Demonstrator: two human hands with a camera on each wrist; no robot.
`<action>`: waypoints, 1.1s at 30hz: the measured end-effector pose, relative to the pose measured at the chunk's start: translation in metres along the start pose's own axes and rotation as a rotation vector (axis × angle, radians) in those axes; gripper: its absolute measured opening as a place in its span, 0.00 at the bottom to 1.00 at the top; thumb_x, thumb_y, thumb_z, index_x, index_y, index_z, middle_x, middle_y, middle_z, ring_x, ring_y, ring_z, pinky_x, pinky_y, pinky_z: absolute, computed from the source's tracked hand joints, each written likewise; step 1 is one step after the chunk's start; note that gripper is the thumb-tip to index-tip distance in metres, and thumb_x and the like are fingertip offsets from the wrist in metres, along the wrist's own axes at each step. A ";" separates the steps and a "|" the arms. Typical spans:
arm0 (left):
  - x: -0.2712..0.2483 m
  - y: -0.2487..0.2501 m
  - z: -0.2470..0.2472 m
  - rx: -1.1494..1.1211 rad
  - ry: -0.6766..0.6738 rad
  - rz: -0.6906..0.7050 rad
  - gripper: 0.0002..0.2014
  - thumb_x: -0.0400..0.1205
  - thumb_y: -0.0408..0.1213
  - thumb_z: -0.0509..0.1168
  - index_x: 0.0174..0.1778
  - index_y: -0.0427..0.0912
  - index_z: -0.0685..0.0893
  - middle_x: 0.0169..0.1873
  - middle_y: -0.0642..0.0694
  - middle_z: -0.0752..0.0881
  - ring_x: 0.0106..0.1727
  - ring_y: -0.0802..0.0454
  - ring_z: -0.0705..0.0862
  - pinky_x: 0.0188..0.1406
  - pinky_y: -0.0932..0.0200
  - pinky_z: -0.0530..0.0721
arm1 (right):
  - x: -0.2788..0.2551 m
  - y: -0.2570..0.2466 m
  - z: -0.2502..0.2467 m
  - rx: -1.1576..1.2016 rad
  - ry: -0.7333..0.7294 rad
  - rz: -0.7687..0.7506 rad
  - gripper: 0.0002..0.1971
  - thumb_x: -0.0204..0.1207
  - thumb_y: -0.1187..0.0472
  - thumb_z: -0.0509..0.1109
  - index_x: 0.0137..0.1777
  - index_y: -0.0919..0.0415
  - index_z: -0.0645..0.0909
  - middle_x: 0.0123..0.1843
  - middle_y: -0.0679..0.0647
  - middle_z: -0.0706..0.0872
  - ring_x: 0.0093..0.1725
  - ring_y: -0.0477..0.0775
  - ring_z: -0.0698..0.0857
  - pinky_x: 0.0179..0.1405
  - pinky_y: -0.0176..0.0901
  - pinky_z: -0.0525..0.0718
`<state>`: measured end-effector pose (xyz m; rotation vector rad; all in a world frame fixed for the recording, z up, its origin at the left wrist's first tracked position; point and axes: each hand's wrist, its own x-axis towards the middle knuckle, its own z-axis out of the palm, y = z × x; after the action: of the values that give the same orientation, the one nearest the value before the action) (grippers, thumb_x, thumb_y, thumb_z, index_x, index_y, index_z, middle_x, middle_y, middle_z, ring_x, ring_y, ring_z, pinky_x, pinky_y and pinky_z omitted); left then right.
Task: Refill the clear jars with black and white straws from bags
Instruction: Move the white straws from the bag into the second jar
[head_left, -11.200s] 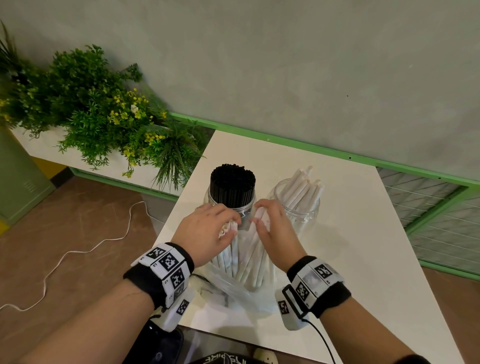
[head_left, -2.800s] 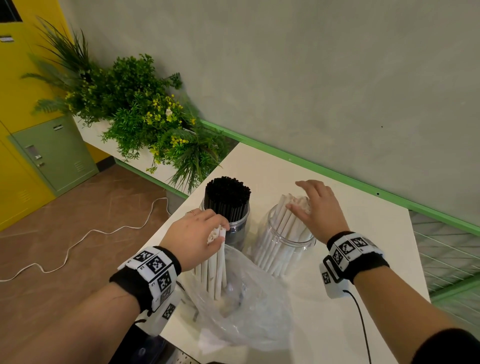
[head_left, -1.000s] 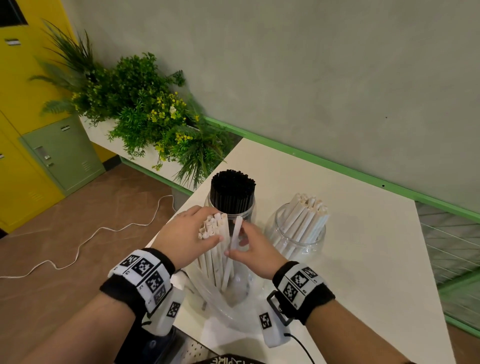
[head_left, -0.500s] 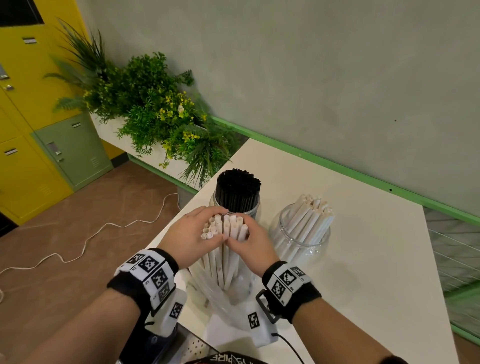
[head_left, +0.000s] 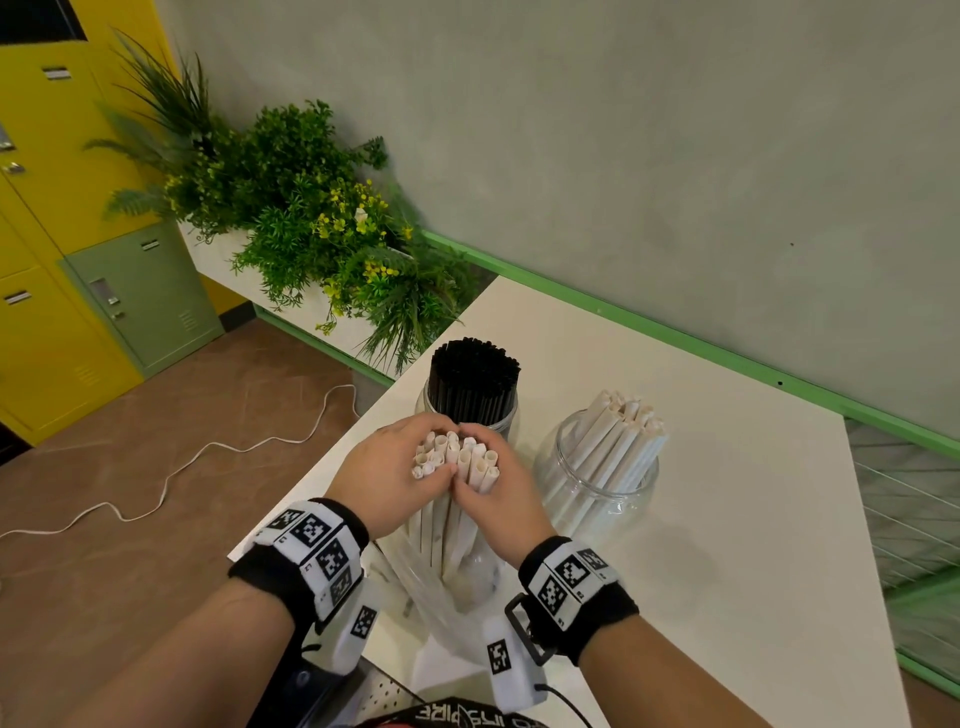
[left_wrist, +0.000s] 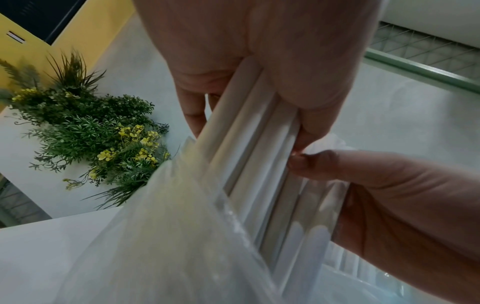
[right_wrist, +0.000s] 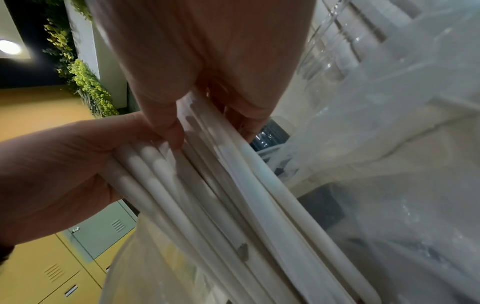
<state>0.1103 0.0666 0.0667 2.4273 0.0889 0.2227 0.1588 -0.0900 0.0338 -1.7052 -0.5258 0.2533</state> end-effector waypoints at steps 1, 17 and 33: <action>0.001 0.000 0.000 0.002 -0.001 0.002 0.18 0.71 0.51 0.63 0.58 0.63 0.77 0.48 0.64 0.83 0.47 0.62 0.81 0.39 0.70 0.72 | 0.000 -0.001 0.000 0.002 0.002 -0.002 0.25 0.71 0.65 0.73 0.68 0.50 0.76 0.60 0.44 0.86 0.59 0.41 0.84 0.60 0.38 0.82; 0.000 -0.004 -0.007 0.010 -0.018 0.008 0.11 0.75 0.52 0.65 0.50 0.62 0.71 0.39 0.59 0.81 0.40 0.62 0.79 0.32 0.63 0.69 | -0.003 -0.010 0.001 -0.196 0.037 -0.181 0.28 0.71 0.54 0.66 0.71 0.37 0.67 0.55 0.44 0.82 0.55 0.43 0.82 0.57 0.39 0.82; -0.007 -0.009 -0.017 -0.027 0.019 0.029 0.09 0.79 0.47 0.67 0.48 0.60 0.73 0.40 0.62 0.80 0.42 0.64 0.79 0.35 0.64 0.69 | 0.000 -0.007 -0.017 -0.278 0.052 -0.203 0.14 0.76 0.63 0.71 0.60 0.52 0.78 0.54 0.46 0.85 0.54 0.44 0.84 0.55 0.41 0.82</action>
<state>0.1008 0.0835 0.0723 2.4006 0.0587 0.2590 0.1651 -0.1033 0.0439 -1.9042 -0.7158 -0.0121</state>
